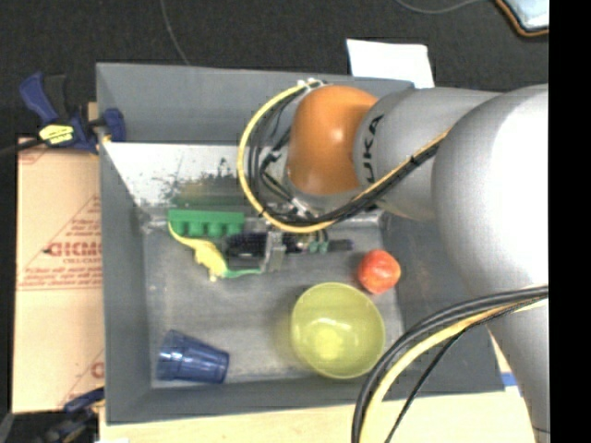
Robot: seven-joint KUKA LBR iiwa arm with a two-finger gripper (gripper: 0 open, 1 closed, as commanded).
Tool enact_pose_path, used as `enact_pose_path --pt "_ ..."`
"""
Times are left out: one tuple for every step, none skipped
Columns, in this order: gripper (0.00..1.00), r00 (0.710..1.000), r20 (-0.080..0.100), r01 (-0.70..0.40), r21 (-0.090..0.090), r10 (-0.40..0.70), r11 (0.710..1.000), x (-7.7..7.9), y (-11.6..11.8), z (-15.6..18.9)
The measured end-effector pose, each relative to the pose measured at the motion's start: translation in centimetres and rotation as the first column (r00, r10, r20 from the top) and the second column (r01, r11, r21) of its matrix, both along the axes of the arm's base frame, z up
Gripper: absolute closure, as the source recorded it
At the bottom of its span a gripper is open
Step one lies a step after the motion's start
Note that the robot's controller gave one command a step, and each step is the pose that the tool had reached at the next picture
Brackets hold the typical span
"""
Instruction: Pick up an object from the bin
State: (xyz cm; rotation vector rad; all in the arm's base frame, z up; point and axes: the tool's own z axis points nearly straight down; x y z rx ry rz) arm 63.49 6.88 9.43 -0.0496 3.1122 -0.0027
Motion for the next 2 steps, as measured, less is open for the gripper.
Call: enact_pose_path --pt "1.0 1.0 0.005 0.0 0.0 0.0 1.0 0.1 -0.03 0.92" --pt "1.0 1.0 0.002 0.0 0.0 0.0 1.0 0.01 -0.07 1.83"
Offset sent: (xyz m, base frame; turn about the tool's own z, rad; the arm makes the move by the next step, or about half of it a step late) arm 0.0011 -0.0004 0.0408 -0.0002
